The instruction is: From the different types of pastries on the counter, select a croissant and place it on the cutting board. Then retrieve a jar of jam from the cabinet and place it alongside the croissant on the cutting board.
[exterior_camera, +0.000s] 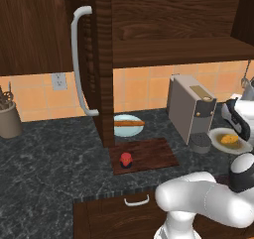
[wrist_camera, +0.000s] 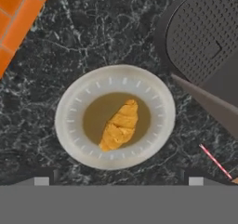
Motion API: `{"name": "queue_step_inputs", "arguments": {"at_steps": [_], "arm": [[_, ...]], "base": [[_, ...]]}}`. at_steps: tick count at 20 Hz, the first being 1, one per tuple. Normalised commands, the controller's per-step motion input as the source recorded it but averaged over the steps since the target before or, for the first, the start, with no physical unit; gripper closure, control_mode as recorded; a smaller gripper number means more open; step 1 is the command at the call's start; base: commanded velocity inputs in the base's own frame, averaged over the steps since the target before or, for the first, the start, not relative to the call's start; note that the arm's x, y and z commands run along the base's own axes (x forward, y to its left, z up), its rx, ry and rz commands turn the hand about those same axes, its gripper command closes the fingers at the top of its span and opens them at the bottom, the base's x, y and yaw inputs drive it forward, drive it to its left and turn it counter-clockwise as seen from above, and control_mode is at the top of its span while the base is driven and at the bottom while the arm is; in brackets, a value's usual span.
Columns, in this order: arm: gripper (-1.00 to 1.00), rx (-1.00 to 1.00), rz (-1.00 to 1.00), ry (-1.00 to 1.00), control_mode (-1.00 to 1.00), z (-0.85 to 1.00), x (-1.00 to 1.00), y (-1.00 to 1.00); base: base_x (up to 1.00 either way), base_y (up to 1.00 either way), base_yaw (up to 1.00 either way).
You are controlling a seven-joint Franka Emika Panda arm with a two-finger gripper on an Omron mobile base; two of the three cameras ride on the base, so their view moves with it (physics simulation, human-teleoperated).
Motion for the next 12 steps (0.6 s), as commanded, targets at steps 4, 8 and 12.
{"name": "queue_step_inputs", "arguments": {"at_steps": [4,8,12], "arm": [[-1.0,0.0,0.0,0.11,-1.0,-0.12,0.42,-0.01],[-1.0,0.11,0.0,0.28,-1.0,0.0,0.51,-0.25],[-1.0,0.32,0.02,0.33,-1.0,0.0,0.04,-0.64]], "base": [[0.0,0.0,0.0],[0.0,0.0,0.0],[0.0,0.0,0.0]]}}
